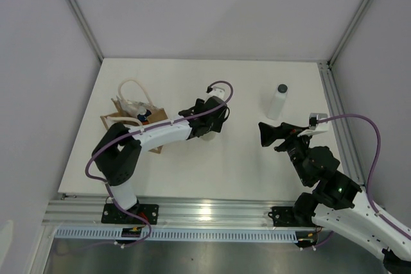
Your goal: Place the personal care products into the canvas bag
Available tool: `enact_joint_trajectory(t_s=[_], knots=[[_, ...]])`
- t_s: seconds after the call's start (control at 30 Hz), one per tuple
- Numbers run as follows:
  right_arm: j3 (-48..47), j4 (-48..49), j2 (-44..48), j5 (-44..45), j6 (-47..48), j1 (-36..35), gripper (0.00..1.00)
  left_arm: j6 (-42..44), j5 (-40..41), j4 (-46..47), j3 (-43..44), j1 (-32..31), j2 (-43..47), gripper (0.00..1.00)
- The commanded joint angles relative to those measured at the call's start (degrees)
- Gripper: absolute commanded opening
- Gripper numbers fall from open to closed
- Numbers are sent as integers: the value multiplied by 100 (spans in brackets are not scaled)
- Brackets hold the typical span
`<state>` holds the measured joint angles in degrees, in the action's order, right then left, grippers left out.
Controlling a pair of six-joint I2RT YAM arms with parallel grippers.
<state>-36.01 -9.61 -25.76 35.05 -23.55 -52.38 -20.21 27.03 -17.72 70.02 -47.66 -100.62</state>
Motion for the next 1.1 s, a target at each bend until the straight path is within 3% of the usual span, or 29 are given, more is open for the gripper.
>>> enact_joint_trajectory(t_s=[0.0, 0.03, 0.13, 0.5, 0.73, 0.83, 1.07], knots=[[-29, 55, 36, 37, -44, 9, 98, -1, -57, 40, 161, 55, -63, 47], [-29, 55, 36, 37, -44, 17, 98, -10, -31, 5, 161, 55, -54, 25], [-29, 55, 27, 37, -44, 17, 98, -97, 4, -240, 187, 55, 77, 1], [-20, 55, 62, -77, -97, 17, 99, -256, 540, -1515, 442, 169, 2114, 0], [-55, 29, 1, -86, -123, 17, 99, -63, 936, -2235, 1127, 476, 2837, 0], [-64, 11, 71, -86, -123, 17, 99, -1, 1059, -2499, 1496, 792, 3013, 0], [-55, 2, 168, -51, -132, 26, 99, 157, 813, -2421, 1357, 2048, 3408, 0]])
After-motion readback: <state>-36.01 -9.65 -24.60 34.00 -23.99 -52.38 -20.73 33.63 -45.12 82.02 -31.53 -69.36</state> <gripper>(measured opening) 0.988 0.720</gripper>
